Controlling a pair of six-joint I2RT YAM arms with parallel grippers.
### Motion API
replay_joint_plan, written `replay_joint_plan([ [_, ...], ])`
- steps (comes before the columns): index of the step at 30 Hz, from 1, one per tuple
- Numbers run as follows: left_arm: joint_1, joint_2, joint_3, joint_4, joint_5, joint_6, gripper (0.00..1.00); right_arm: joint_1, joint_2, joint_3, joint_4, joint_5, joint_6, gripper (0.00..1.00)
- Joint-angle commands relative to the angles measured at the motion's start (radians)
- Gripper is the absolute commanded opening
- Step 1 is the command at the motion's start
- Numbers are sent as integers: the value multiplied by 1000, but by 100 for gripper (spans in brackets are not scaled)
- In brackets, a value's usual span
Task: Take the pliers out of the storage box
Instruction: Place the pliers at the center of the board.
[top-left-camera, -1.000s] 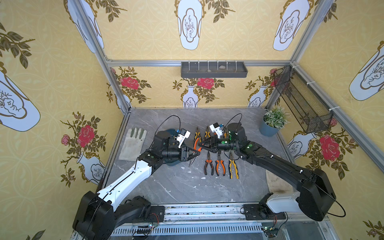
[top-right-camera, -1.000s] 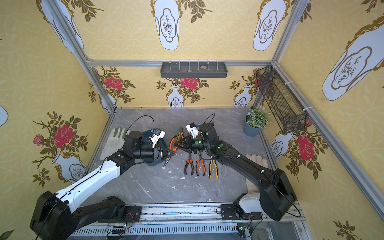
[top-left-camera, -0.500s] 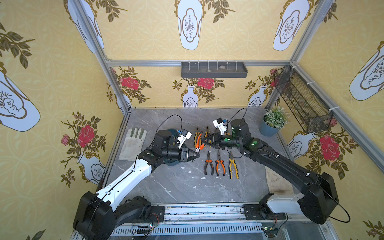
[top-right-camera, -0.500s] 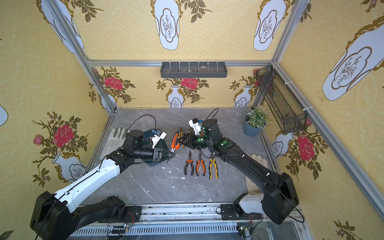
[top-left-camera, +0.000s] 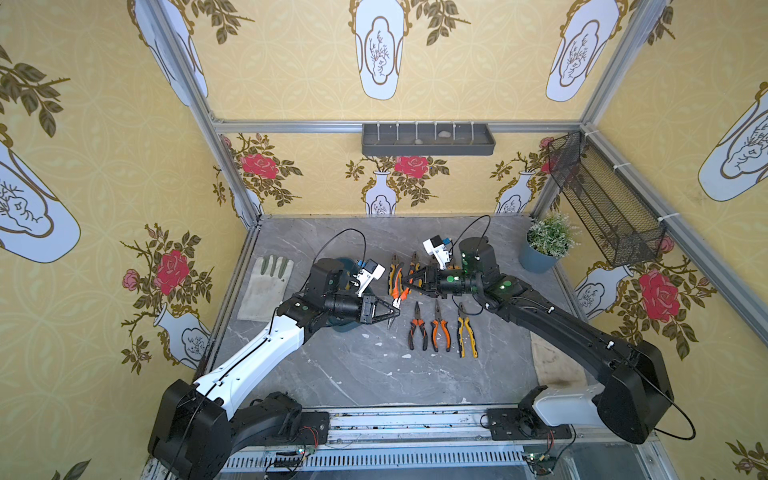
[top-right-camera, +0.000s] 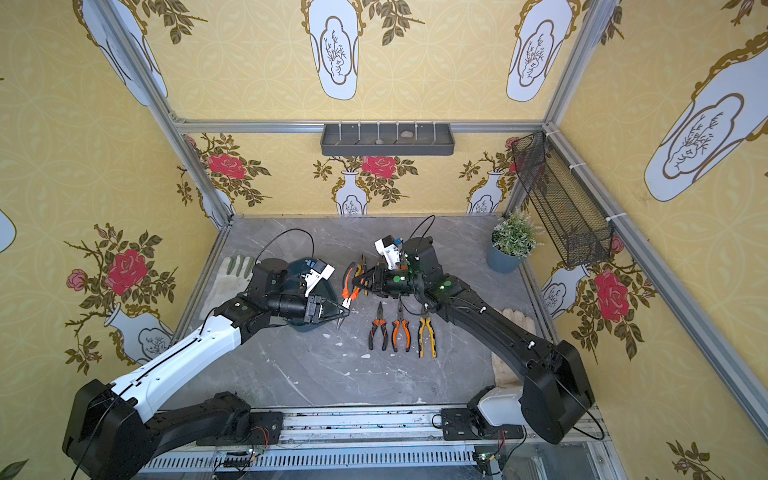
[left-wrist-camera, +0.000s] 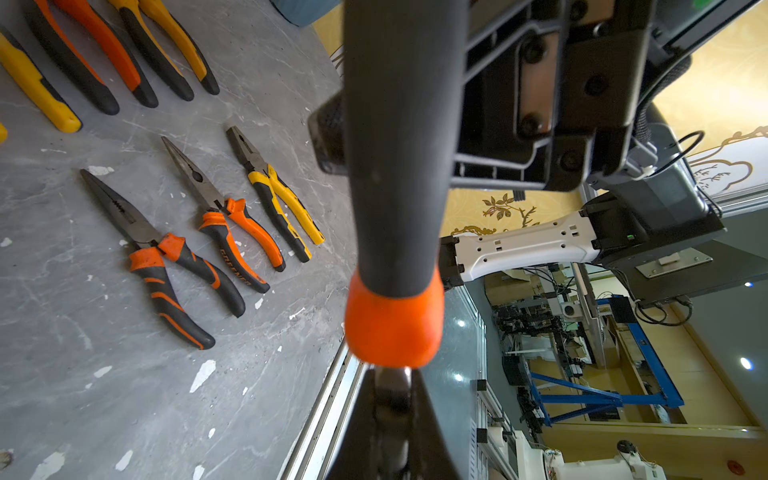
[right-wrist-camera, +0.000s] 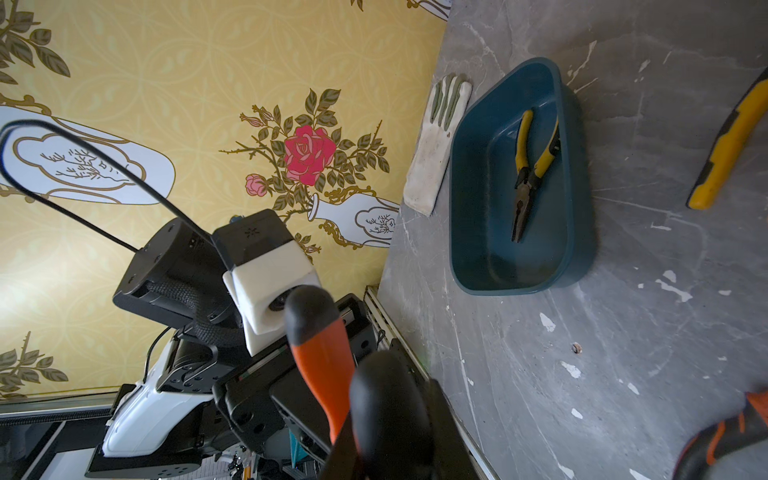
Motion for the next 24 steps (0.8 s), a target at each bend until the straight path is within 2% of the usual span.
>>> replay_joint_plan([
  [1,-2,-4,8,-17,6,42,0,0,-6,9,7,37,-34,12],
  [2,-2,-6,6,-17,-8,33,0,0,-9,15,-18,54,-54,26],
  [3,-3,-7,0,-8,-16,18,0,0,-13,22,-45,75,-74,34],
  [7,-2,0,-63,160,17,-141,0,9,-39,69,-204,196,-186,53],
  [11,0,13,-132,369,37,-321,0,14,-96,68,-294,318,-262,59],
  [16,0,9,-141,431,37,-385,0,30,-144,56,-409,477,-351,60],
  [19,0,-7,-122,373,42,-348,0,57,-125,67,-485,546,-407,59],
  [24,-6,-24,21,-148,-79,-7,0,139,-94,141,-573,659,-412,60],
])
